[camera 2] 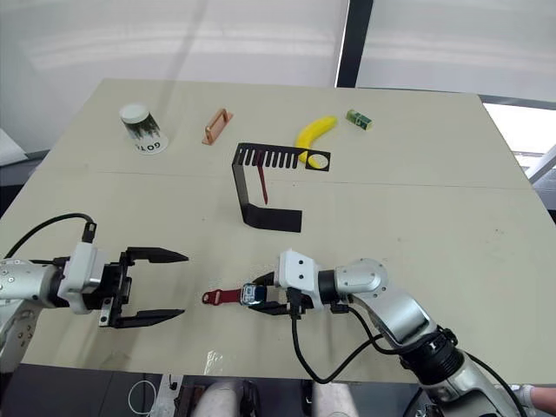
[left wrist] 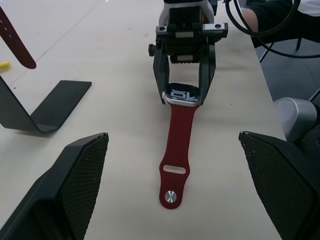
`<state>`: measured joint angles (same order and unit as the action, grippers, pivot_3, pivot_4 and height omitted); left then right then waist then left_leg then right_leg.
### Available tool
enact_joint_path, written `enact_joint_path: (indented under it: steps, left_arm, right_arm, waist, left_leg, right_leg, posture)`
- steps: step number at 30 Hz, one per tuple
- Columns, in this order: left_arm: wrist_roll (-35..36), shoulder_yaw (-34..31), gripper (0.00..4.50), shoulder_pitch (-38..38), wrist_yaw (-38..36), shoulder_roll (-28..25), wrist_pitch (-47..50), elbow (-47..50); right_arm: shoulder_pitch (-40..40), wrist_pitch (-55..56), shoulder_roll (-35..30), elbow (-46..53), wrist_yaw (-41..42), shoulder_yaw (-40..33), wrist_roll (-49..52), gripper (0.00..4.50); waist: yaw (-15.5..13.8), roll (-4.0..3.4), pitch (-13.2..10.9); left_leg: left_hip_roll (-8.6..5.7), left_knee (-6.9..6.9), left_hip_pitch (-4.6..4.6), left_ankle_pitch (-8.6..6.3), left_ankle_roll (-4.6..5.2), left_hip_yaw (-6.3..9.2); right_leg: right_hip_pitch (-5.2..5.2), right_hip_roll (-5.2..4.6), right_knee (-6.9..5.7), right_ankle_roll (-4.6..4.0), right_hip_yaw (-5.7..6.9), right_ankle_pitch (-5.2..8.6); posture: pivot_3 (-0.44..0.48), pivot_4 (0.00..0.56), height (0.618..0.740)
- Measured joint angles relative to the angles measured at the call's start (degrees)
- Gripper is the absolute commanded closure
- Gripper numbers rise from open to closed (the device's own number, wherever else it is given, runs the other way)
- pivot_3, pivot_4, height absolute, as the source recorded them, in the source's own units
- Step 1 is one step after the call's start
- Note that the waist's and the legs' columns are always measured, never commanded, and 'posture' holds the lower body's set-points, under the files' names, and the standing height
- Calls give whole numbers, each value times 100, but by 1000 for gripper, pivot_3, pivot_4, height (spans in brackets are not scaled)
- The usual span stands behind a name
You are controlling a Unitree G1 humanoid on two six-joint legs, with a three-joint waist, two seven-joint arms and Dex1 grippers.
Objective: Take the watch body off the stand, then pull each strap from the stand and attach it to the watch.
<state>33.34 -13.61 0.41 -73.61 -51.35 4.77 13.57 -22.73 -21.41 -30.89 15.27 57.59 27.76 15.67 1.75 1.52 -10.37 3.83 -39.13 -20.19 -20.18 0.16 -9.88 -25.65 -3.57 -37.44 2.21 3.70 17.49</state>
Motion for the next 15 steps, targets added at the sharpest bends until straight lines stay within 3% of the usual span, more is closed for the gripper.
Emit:
enact_joint_path:
  steps: [10,15]
  left_arm:
    - [-33,4,0,39,35,12,-76,121]
    - [-115,27,0,26,39,83,-113,122]
  right_arm:
    - [11,-290,-42,-185,53,92,-259,2982]
    - [62,-364,-174,-1,169,76,-243,549]
  waist:
    - [10,0,0]
    - [-4,1,1]
  left_leg:
    - [0,0,2,0,-2,0]
    - [0,0,1,0,-2,1]
  right_leg:
    - [0,1,-3,0,0,0]
    - [0,0,-2,0,2,0]
  posture:
    - [0,150,729]
    - [0,150,729]
